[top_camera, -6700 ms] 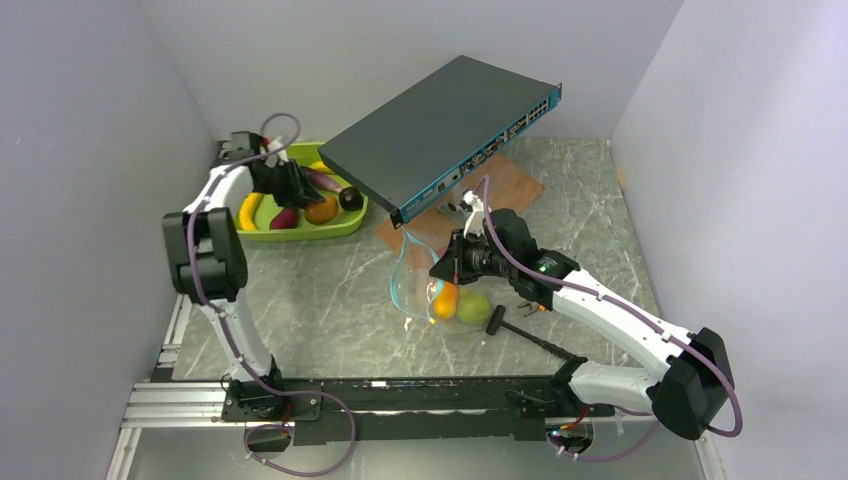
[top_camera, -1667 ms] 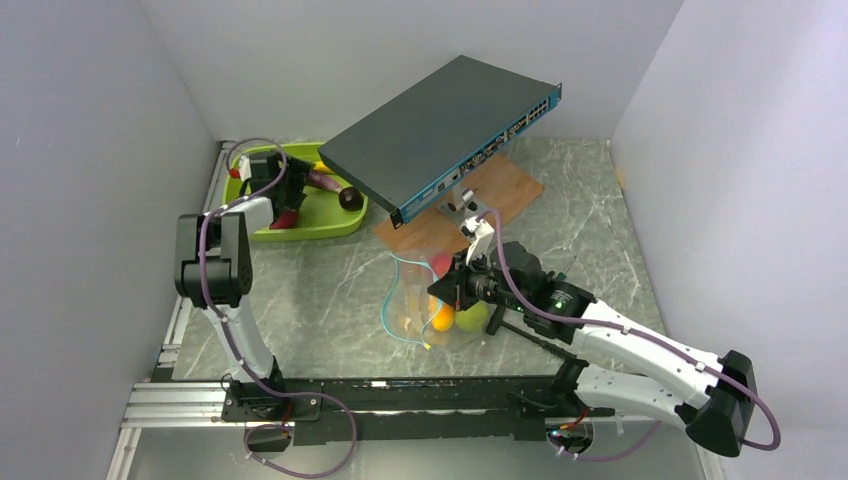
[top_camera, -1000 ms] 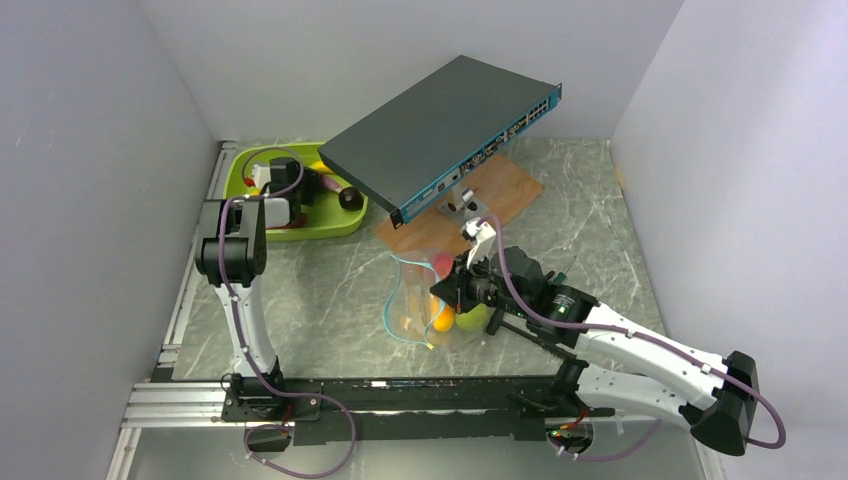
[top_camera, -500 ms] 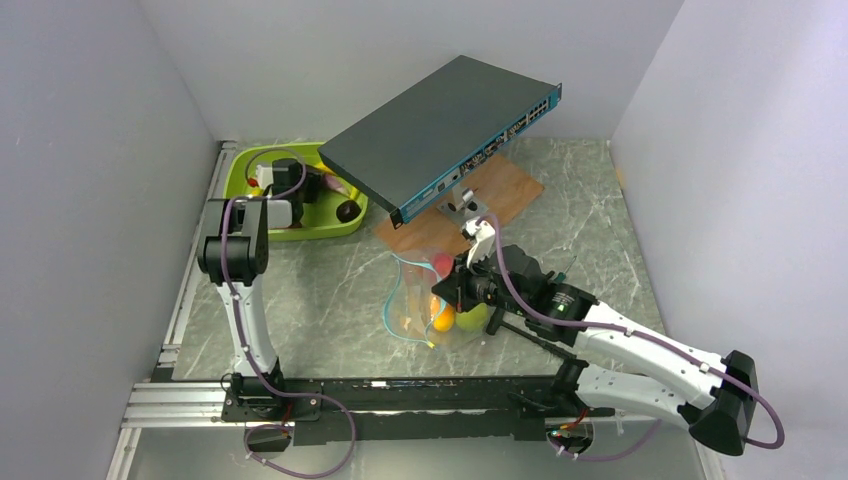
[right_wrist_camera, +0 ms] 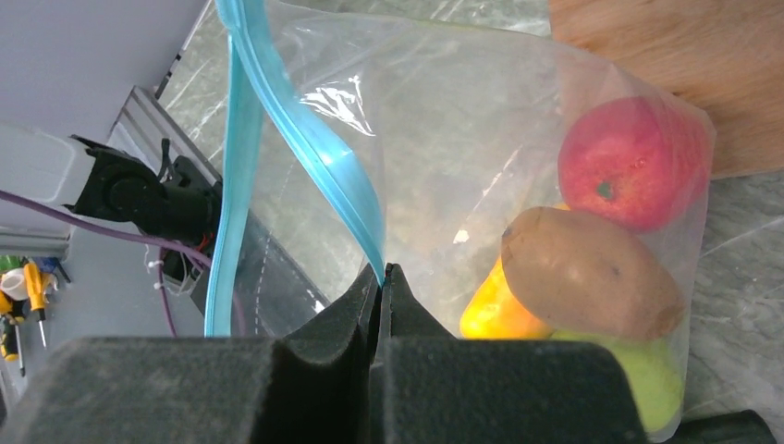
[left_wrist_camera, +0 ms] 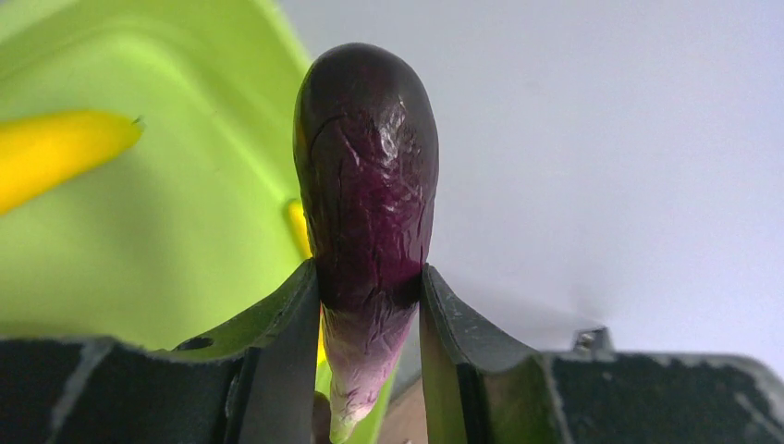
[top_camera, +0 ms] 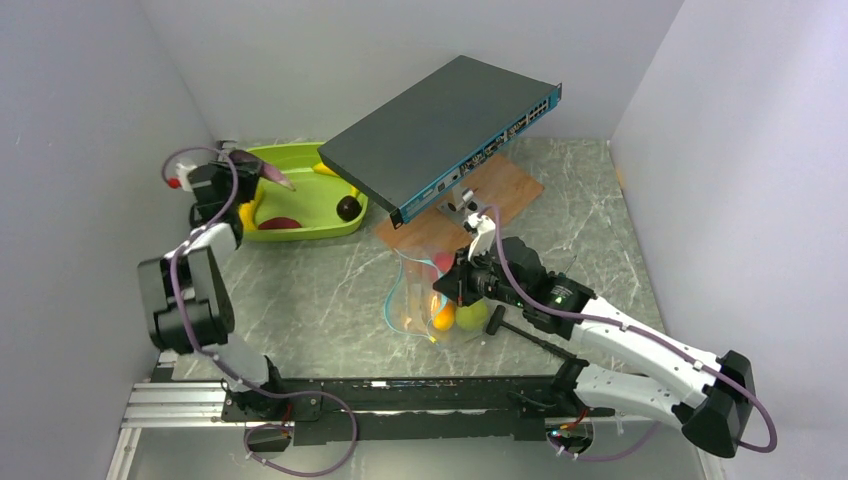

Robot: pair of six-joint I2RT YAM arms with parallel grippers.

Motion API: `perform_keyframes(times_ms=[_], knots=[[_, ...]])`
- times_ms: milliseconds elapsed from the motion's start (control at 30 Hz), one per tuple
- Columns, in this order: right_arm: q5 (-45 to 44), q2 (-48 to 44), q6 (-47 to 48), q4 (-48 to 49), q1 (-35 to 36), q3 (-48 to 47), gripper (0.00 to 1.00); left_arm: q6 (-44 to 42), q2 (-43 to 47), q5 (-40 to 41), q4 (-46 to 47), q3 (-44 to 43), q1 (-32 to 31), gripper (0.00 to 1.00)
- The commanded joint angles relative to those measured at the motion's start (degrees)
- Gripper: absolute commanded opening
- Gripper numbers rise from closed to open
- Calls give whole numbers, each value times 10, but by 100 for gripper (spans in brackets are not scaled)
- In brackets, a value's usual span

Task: Place the food in the zip-top bag and seal the zipper
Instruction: Pick up the fake vegetable from the bin, then place the fake vegetable in the zipper food storage bag.

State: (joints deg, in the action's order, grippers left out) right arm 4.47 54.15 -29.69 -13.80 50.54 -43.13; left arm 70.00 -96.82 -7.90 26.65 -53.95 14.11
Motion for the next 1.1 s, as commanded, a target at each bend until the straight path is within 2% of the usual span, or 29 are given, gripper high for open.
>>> perform_keyframes(times_ms=[0, 133, 200, 233, 333, 400, 467, 567, 733, 833, 967, 1067], knots=[[21, 15, -19, 3, -9, -22, 0, -98, 129, -98, -25, -7, 37, 0], [35, 30, -35, 6, -13, -21, 0, -193, 247, -144, -158, -7, 45, 0], [41, 35, -43, 9, -15, -20, 0, -217, 306, -179, -199, 27, 46, 0], [43, 37, -46, 9, -15, -18, 0, -208, 336, -204, -194, 58, 46, 0], [50, 42, -57, 11, -16, -12, 0, -152, 413, -353, -104, 155, 49, 0], [54, 45, -66, 15, -17, -7, 0, -139, 469, -419, -109, 193, 44, 0], [59, 53, -76, 20, -17, -3, 0, -134, 543, -437, -132, 232, 30, 0], [74, 77, -89, 34, -18, -1, 0, -116, 669, -397, -161, 292, -16, 0], [101, 120, -98, 43, -19, -27, 0, -30, 860, -275, -129, 389, -143, 0], [108, 131, -102, 47, -19, -37, 0, 36, 949, -209, -119, 450, -183, 0], [110, 137, -106, 48, -19, -47, 0, 118, 1014, -164, -73, 503, -197, 0], [120, 135, -112, 49, -19, -54, 0, 94, 997, -172, -84, 479, -202, 0]])
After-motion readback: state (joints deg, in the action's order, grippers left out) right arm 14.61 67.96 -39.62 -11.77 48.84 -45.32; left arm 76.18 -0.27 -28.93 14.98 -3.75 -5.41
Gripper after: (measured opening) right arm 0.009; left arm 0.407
